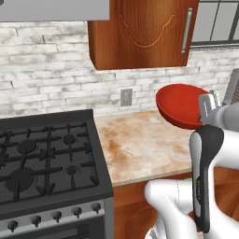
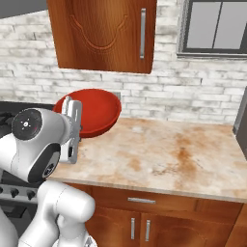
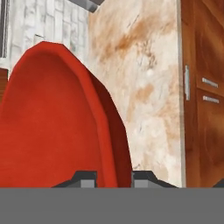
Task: Clear the mugs and bowl far away from the sink.
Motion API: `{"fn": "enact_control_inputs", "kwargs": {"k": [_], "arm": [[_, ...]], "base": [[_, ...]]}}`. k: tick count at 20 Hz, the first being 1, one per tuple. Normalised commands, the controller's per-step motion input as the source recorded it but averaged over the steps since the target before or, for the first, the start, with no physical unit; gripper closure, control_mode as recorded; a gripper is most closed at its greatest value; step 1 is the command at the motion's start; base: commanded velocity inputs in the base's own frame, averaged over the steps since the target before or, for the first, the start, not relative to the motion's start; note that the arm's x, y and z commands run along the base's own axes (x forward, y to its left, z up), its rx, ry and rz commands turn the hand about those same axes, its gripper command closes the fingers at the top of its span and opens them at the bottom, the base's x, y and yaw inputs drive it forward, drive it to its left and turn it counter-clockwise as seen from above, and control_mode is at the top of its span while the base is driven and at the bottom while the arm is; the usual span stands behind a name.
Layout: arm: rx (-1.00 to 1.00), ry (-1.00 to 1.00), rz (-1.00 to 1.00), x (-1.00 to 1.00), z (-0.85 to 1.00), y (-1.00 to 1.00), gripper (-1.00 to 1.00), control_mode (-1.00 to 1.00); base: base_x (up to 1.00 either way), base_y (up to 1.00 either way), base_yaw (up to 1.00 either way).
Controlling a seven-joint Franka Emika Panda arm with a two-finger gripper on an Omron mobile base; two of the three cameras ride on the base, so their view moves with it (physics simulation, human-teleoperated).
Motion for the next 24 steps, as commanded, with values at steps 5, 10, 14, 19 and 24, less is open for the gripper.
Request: {"fn": "enact_control_inputs", "kwargs": {"k": [5,10,14,19,24], "arm": [[0.0,0.15,0.04,0.0,-0.43,0.0,1.0,-1.0],[0.0,0.27,0.04,0.01,-0.69,0.0,1.0,-1.0],[0.0,0.02,0.08,0.05,-0.55,0.0,1.0,-1.0],[0.0,0.0,0.09,0.15,-0.66,0.0,1.0,-1.0],[0.01,0.0,0.08,0.42,-0.85,0.0,1.0,-1.0]], "base": [[0.01,0.0,0.02],[0.0,0.0,0.0],[0.0,0.0,0.0],[0.0,0.0,0.0],[0.0,0.0,0.0]]}}
